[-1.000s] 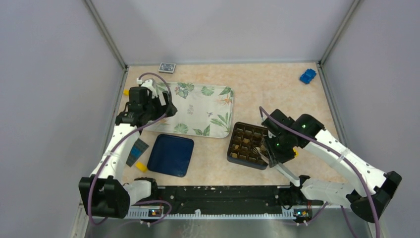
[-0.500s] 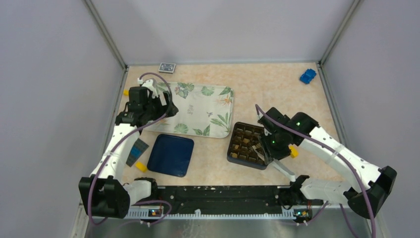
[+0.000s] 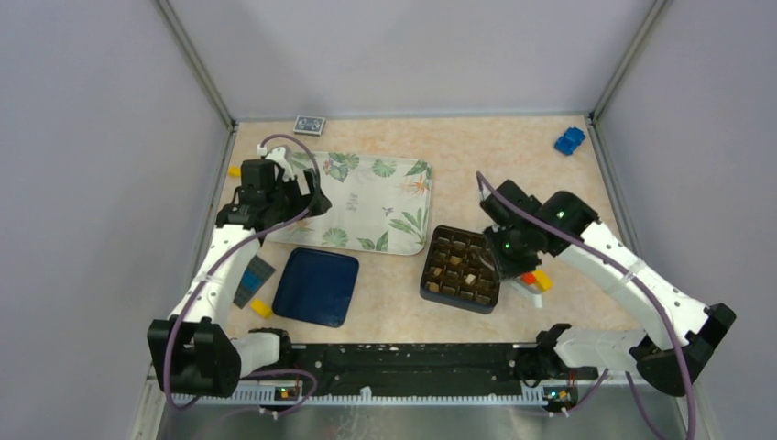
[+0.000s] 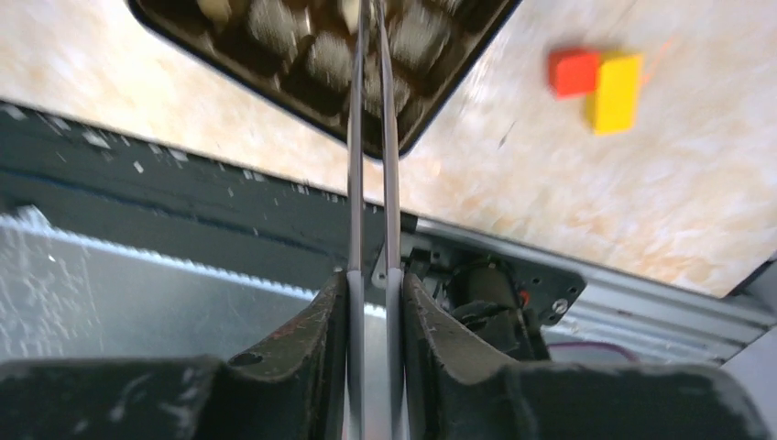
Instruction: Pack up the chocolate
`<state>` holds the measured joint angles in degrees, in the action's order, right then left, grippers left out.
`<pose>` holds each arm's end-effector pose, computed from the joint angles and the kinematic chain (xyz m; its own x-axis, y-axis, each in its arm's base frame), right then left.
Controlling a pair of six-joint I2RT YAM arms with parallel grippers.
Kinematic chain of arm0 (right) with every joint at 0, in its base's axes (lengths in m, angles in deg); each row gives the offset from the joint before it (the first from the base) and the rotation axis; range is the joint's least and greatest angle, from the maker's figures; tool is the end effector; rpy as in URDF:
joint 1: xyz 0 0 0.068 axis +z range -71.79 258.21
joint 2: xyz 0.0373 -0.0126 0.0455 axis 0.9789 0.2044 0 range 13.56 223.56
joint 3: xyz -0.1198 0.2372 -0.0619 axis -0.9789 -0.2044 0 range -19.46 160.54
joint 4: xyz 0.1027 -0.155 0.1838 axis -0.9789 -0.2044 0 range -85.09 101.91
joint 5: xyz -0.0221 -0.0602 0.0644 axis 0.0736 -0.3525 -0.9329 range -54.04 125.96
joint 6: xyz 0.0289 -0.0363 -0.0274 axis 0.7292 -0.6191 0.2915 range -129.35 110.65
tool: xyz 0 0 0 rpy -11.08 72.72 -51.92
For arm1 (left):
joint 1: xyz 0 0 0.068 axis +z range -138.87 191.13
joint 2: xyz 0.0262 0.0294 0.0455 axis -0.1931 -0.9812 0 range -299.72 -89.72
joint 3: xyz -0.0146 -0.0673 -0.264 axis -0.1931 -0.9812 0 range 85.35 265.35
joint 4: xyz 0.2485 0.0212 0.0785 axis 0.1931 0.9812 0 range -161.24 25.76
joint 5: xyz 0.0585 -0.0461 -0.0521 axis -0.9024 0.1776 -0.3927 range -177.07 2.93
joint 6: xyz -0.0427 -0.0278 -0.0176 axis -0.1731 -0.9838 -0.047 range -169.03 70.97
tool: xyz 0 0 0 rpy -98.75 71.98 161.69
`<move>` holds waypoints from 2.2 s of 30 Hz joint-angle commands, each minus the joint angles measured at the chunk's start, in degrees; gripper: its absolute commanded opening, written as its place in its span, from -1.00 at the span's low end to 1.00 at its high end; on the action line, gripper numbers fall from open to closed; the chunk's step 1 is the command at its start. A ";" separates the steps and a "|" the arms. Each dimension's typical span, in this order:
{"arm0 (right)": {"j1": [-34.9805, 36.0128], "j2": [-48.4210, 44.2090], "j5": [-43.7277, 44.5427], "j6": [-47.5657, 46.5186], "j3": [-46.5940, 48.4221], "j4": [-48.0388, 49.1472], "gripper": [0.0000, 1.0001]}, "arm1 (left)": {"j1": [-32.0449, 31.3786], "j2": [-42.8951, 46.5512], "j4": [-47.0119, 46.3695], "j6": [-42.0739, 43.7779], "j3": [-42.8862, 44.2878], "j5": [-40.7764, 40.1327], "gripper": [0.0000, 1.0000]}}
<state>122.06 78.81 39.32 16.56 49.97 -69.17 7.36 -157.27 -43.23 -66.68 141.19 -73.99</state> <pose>0.1270 0.1192 0.3244 -0.9298 -0.2884 -0.2288 -0.3066 0.9506 0.0478 0.2538 -0.0249 0.2971 -0.6799 -0.2512 -0.6890 0.0332 0.9280 -0.3711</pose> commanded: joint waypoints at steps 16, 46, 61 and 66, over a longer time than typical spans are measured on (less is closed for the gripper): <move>-27.17 23.79 21.70 -13.66 15.87 45.68 -0.56 | -2.08 -0.79 8.17 0.26 9.42 -1.19 0.97; -27.79 24.93 9.07 -6.22 10.32 61.53 0.72 | -4.23 -3.18 13.66 -18.29 -7.76 -31.45 0.42; -27.68 21.73 2.25 -6.06 2.45 62.02 0.63 | 3.25 -21.94 2.82 -7.65 -7.18 -9.77 0.49; -27.62 21.49 2.53 -6.04 2.75 61.47 0.62 | 2.58 -20.86 0.37 -9.36 -11.01 -0.52 0.26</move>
<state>94.54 100.95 42.44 10.24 52.48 -9.04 10.66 -178.32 -38.51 -75.51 134.57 -87.43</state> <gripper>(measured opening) 0.815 0.681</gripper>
